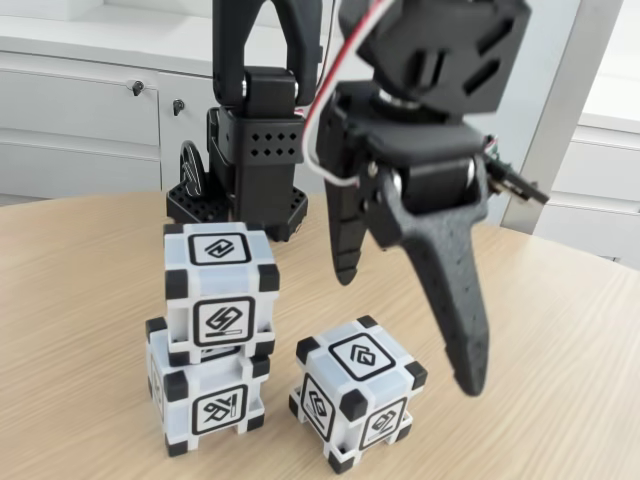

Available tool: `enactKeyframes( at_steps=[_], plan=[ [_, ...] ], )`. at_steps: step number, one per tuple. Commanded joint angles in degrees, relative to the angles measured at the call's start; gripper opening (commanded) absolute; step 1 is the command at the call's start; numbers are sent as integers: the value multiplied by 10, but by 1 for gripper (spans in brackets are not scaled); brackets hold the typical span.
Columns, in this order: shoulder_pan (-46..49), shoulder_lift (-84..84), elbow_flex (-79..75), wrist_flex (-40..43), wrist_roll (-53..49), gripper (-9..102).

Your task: Stack cubes from left to right.

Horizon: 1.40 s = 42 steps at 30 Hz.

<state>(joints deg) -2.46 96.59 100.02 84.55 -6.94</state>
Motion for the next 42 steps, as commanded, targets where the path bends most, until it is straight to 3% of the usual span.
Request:
enactKeyframes(
  at_steps=[1, 13, 21, 27, 42],
  plan=[
    [4, -9, -7, -7, -12, 46],
    [5, -119, -12, -7, -4, 38],
    [6, -123, -13, -7, 28, 13],
    [6, -112, -13, -6, 37, 1],
    [5, 161, -13, 0, 33, 0]
  ],
)
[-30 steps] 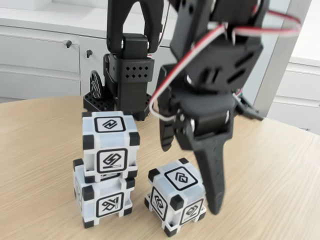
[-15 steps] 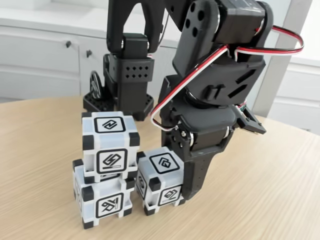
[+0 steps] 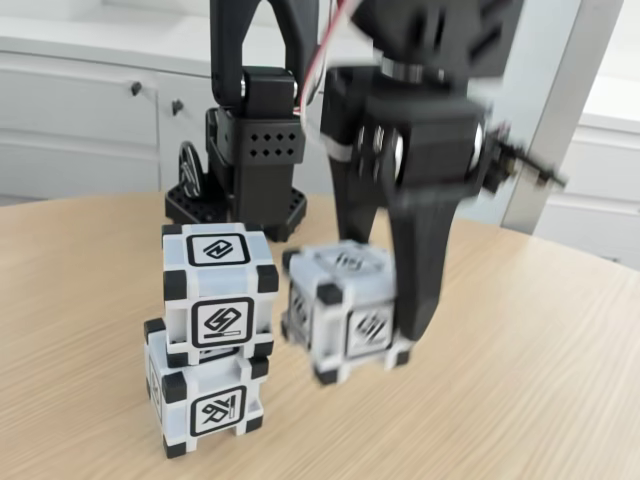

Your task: Stack cubes from left to right.

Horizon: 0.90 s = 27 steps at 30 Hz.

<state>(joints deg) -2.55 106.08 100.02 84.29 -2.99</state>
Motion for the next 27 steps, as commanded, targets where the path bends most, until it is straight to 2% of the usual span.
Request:
enactKeyframes(
  at_steps=[1, 17, 27],
  plan=[
    [6, 82, -13, 4, -9, 0],
    [10, 234, -14, 6, -55, 0],
    [101, 289, -14, 7, -58, 5]
  ],
)
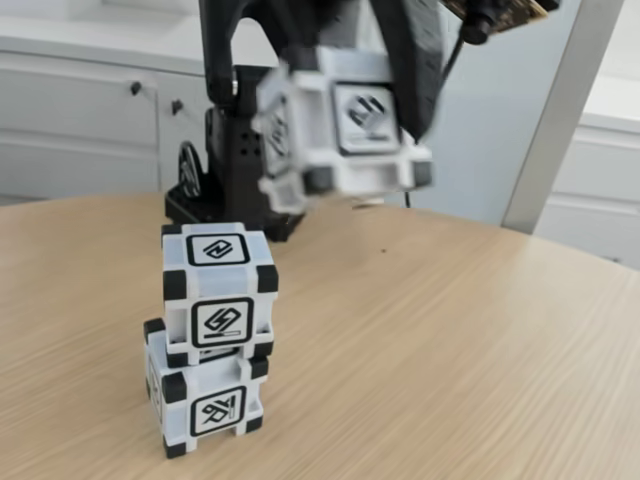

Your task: Stack cubes from left to right.

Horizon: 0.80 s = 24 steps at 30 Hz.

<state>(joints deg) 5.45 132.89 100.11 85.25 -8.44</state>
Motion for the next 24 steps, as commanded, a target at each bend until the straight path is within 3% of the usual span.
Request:
enactKeyframes(
  at_steps=[1, 19, 24],
  plan=[
    [27, 21, -11, -3, -4, 5],
    [84, 7, -4, 1, 38, 5],
    [103, 7, -5, 55, 40, 6]
  ],
)
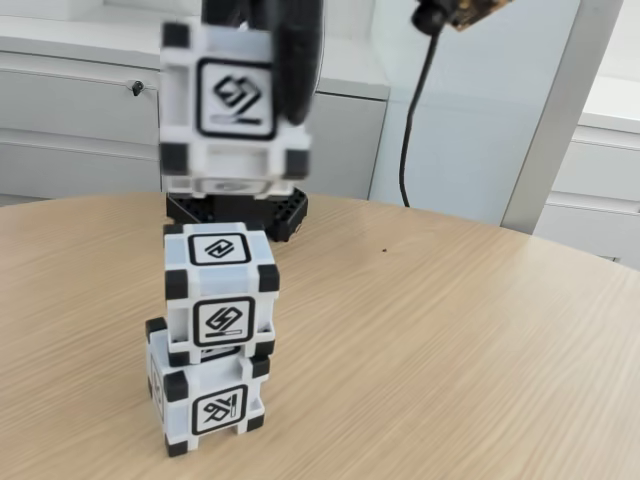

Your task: Stack cubes from left to right.

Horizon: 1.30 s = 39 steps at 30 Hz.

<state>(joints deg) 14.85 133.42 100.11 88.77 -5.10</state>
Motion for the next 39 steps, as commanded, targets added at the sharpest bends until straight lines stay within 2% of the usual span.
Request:
enactKeyframes(
  at_steps=[1, 18, 34, 39],
  plan=[
    [9, 2, -5, 26, 6, 6],
    [11, -80, -4, 32, 17, 8],
    [9, -83, -4, 33, 49, 11],
    [9, -80, -11, 79, 47, 11]
  ],
)
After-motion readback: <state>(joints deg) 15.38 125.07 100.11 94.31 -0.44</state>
